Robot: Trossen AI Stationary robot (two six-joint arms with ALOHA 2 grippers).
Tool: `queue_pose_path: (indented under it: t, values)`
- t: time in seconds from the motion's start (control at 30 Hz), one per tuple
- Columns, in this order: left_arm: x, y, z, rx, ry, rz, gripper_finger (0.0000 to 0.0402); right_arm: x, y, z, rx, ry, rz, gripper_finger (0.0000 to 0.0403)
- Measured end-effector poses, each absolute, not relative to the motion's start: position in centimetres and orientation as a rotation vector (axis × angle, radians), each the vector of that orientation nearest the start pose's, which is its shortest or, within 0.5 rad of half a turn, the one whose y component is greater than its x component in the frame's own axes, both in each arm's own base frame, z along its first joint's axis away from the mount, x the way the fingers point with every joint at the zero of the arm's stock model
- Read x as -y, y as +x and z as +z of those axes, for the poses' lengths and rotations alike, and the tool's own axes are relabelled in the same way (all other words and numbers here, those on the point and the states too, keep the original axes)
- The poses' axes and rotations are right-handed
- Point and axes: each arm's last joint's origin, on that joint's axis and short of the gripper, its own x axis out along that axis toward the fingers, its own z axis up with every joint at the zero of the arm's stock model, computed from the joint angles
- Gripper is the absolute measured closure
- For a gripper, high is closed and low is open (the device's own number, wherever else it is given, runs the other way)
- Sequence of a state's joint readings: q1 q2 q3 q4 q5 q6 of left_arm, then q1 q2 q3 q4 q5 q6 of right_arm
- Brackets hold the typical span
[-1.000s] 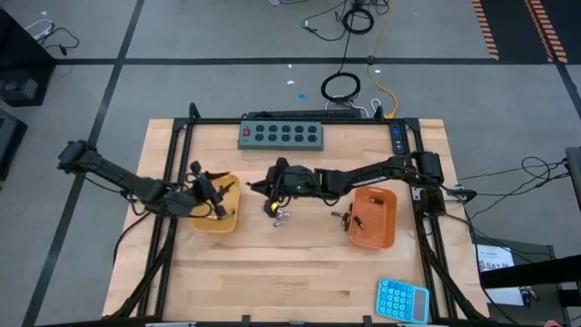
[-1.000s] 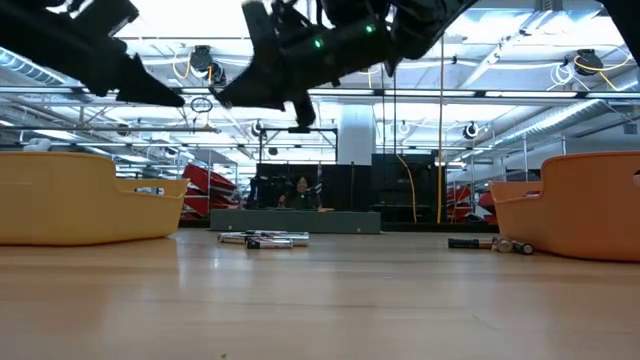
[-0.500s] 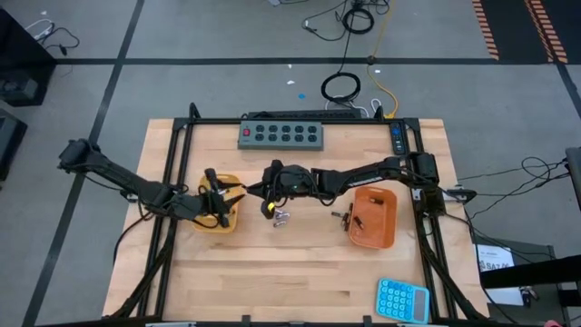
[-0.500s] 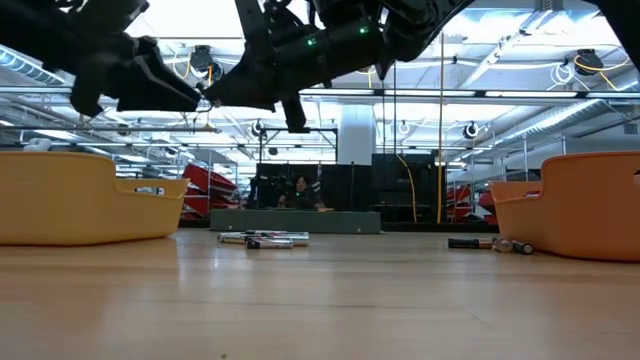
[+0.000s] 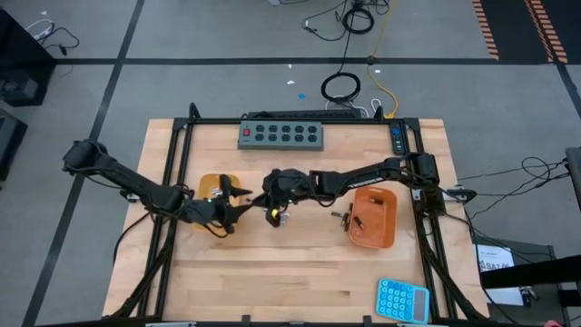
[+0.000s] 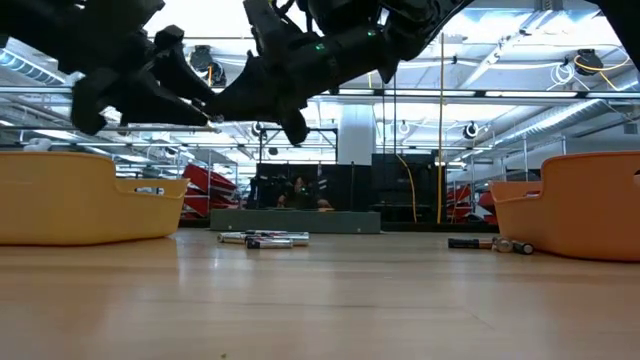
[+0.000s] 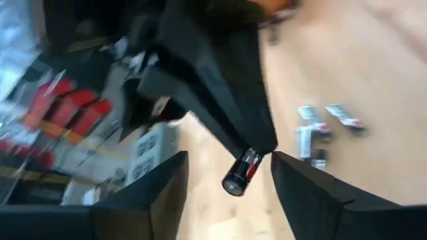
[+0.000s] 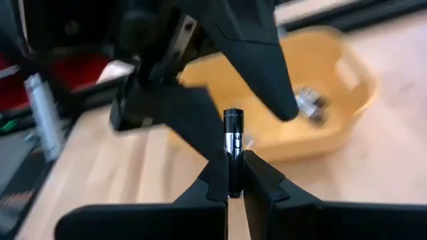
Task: Sort batteries
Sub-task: Put the silver battery into the yellow bin
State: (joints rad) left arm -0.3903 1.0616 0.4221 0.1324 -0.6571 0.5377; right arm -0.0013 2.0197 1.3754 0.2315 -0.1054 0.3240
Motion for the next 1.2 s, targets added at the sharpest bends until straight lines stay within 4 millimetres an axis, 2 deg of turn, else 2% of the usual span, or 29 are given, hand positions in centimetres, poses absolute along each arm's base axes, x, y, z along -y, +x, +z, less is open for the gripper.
queue_pose_path:
  t: [0.3, 0.63, 0.87, 1.03, 1.2]
  values:
    - [7.3, 20.8, 18.3, -0.579, 0.832, -0.058, 0.0234, -0.6, 44.9, 19.4, -0.562, 0.380, 0.117, 0.0396]
    - [8.3, 22.0, 17.9, -0.592, 0.891, -0.097, 0.0238, -2.7, 44.8, 19.3, -0.579, 0.356, 0.164, 0.0396]
    - [8.5, 22.1, 18.0, -0.567, 0.950, -0.140, 0.0245, -2.8, 44.8, 19.3, -0.579, 0.344, 0.153, 0.0396]
    - [8.5, 22.2, 18.0, -0.560, 0.945, -0.142, 0.0285, -2.4, 44.7, 19.2, -0.581, 0.338, 0.118, 0.0396]
    - [8.5, 22.1, 17.9, -0.566, 0.980, -0.155, 0.0357, -2.2, 44.7, 19.2, -0.582, 0.332, 0.110, 0.0396]
